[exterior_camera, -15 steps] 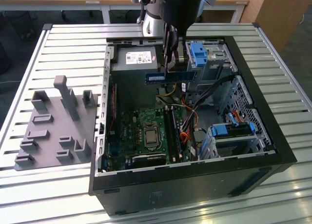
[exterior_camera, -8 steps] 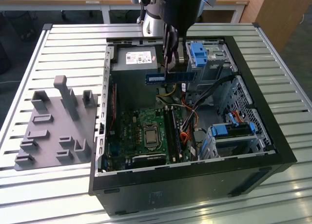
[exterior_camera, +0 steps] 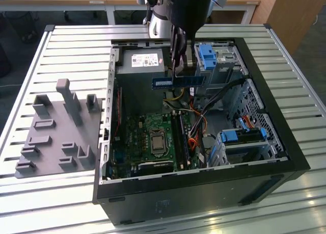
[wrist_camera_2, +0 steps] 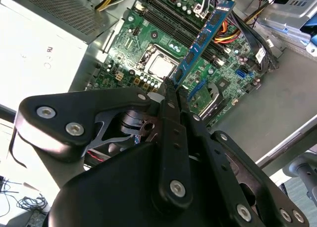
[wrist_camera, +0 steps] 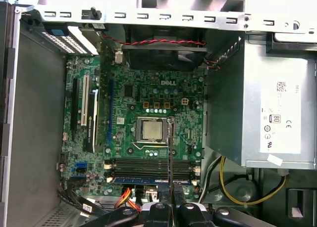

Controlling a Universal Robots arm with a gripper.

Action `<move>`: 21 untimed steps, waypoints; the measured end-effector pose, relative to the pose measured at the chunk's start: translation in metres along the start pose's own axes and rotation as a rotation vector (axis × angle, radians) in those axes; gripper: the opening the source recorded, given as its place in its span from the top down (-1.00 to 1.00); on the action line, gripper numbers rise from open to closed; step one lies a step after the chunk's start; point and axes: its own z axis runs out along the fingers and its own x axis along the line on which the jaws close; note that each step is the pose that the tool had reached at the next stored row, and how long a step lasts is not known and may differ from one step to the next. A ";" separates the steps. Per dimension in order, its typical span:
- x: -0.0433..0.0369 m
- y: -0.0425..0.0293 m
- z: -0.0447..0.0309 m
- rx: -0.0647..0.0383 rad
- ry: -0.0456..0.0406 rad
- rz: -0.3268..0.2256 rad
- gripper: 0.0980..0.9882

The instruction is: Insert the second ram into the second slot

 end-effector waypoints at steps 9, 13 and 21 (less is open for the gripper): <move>0.0022 0.0001 0.0000 0.000 -0.0001 0.000 0.91; 0.0032 0.0001 0.0000 0.000 0.0000 0.000 0.91; 0.0048 0.0001 0.0000 0.000 0.0000 0.000 0.91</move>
